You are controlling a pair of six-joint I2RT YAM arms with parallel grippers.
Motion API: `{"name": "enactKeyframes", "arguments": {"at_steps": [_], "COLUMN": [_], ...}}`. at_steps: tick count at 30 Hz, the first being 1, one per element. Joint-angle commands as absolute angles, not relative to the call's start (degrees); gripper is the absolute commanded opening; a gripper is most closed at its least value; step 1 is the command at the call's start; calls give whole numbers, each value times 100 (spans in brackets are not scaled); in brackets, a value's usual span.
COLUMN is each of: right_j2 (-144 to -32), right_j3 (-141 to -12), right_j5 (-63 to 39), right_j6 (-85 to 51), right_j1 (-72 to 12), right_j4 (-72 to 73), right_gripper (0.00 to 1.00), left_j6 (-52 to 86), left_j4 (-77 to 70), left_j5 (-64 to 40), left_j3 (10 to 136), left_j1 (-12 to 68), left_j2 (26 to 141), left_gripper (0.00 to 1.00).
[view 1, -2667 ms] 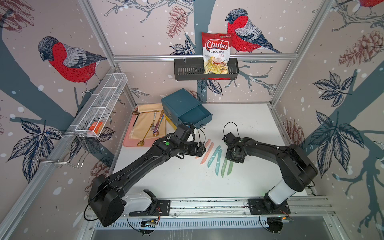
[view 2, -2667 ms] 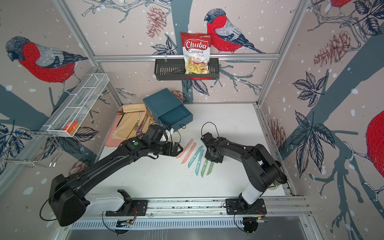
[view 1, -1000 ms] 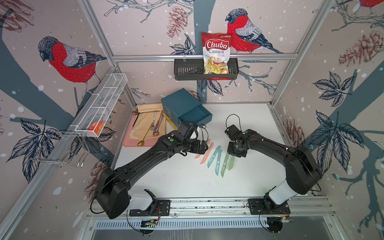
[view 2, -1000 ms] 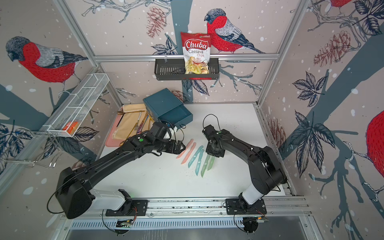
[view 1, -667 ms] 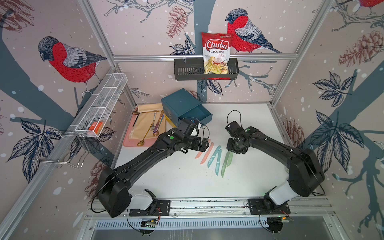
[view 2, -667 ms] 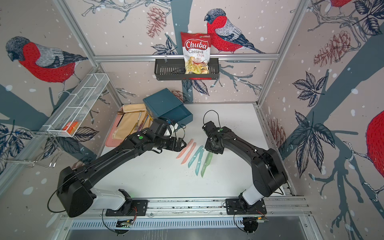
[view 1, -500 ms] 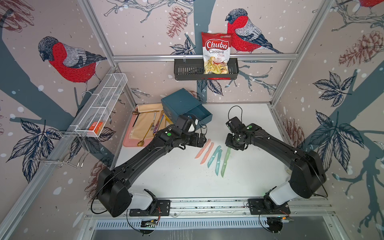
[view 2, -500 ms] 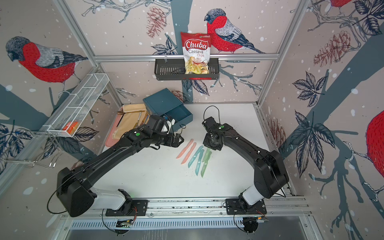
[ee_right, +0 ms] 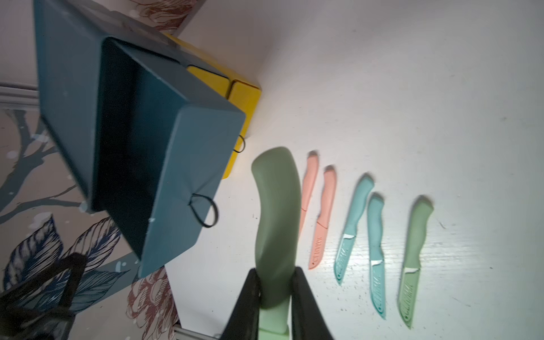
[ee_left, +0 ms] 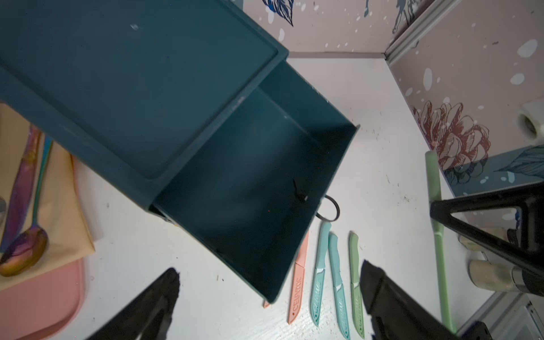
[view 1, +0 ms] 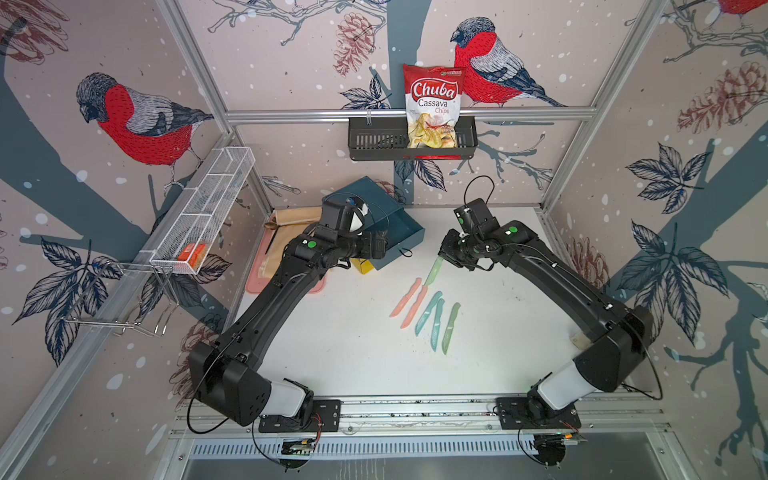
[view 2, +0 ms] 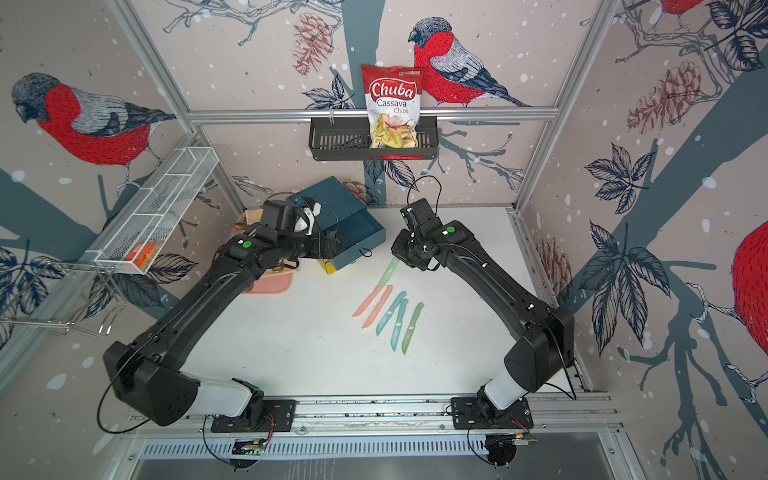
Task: Place the fruit knives into the drawer by color
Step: Place the fruit knife in the drawer.
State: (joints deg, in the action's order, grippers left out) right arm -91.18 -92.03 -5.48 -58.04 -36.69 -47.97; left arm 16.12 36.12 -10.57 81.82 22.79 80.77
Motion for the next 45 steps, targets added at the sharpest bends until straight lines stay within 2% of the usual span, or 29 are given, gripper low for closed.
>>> {"name": "enactKeyframes", "arguments": {"at_steps": [1, 6, 14, 18, 22, 23, 24, 25, 32, 37, 45], "right_j2": [-9297, -9976, -11592, -12009, -12050, -12058, -12053, -12075, -11771, -11197, -9232], "right_j3": [-9649, -10563, -12427, -12736, -12512, -12501, -12503, -12535, -12618, -12242, -9246], "right_j5": [-839, -1100, -1439, -1549, -1668, -1678, -1680, -1671, -1375, -1051, -405], "right_j6": [-6121, -6284, -6219, -6188, -6177, -6159, -6132, -6118, -5812, -5350, -5231], "right_j1": [-3763, -3883, -3930, -3919, -3867, -3867, -3859, -3845, -3780, -3794, -3964], "right_j4": [-4534, -4166, -4342, -4416, -4226, -4175, -4136, -4131, -4190, -4734, -4843], "right_gripper": [0, 0, 4, 6, 24, 35, 42, 43, 45, 46, 45], "left_j6": [1438, 1431, 1460, 1438, 1434, 1434, 1441, 1459, 1618, 1645, 2034], "left_j4": [3665, 3689, 3700, 3718, 3716, 3710, 3699, 3692, 3583, 3537, 3189], "left_j5": [-1164, -1206, -1257, -1257, -1296, -1302, -1313, -1340, -1725, -1678, -1560], "left_j3": [8420, 8811, 9126, 9097, 9037, 9027, 9018, 9020, 8887, 8541, 7443], "left_j1": [2079, 1819, 1767, 1684, 1601, 1591, 1579, 1581, 1589, 1987, 2925], "left_j2": [8154, 8359, 8603, 8598, 8578, 8578, 8591, 8587, 8574, 8304, 7643], "left_gripper": [97, 97, 97, 97, 97, 97, 97, 97, 97, 97, 97]}}
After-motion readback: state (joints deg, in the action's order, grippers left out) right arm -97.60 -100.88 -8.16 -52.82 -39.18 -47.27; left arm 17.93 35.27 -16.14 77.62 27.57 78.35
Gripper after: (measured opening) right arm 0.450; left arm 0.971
